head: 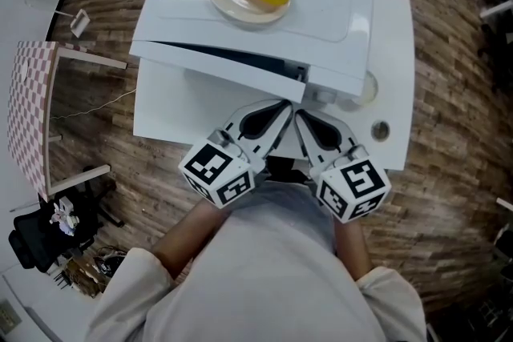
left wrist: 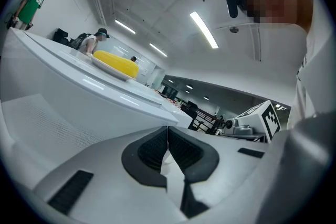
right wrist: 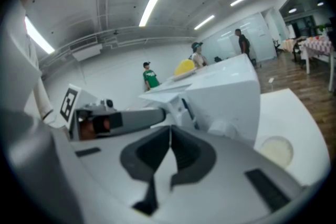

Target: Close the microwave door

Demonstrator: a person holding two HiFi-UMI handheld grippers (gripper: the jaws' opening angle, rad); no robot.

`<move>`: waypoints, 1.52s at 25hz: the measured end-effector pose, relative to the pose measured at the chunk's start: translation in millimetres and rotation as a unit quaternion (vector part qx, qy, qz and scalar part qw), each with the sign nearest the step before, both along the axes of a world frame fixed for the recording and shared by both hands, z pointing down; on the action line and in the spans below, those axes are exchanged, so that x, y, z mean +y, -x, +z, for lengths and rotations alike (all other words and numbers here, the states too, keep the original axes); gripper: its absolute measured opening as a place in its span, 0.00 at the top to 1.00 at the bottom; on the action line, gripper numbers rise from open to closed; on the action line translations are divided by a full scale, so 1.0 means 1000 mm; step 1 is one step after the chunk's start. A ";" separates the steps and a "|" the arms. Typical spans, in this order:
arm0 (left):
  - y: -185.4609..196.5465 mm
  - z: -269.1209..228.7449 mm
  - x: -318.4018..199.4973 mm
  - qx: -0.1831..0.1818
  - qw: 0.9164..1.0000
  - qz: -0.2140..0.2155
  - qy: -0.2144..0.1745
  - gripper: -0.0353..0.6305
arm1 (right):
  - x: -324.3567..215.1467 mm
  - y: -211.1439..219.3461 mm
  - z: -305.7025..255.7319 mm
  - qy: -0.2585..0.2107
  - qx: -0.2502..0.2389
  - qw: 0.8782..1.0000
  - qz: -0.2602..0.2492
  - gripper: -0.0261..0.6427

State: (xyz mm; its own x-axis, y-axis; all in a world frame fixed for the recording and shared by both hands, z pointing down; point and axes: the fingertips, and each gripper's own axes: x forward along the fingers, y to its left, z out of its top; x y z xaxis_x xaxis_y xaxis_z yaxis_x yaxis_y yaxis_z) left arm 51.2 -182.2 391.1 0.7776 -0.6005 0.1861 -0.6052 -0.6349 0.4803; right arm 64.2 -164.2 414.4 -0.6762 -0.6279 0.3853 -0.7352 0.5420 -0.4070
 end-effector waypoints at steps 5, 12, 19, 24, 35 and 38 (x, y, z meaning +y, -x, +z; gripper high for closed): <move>-0.002 0.001 -0.005 0.002 1.000 0.001 -0.001 0.92 | 0.001 -0.004 0.003 0.005 0.003 1.000 0.005 0.93; -0.005 0.001 -0.013 0.007 1.000 0.003 0.000 0.92 | -0.001 -0.008 0.006 0.009 0.003 1.000 0.008 0.92; -0.005 0.000 -0.014 0.012 1.000 0.000 0.005 0.92 | -0.005 -0.008 0.009 0.014 0.003 1.000 0.004 0.93; -0.005 0.000 -0.015 0.017 1.000 -0.009 0.007 0.92 | -0.009 -0.009 0.011 0.018 0.004 1.000 0.004 0.93; -0.009 0.001 -0.021 0.023 1.000 -0.008 0.015 0.92 | -0.014 -0.018 0.012 0.018 0.004 1.000 0.015 0.92; -0.013 0.003 -0.020 0.024 1.000 -0.001 0.019 0.92 | -0.013 -0.020 0.012 0.018 0.005 1.000 0.018 0.93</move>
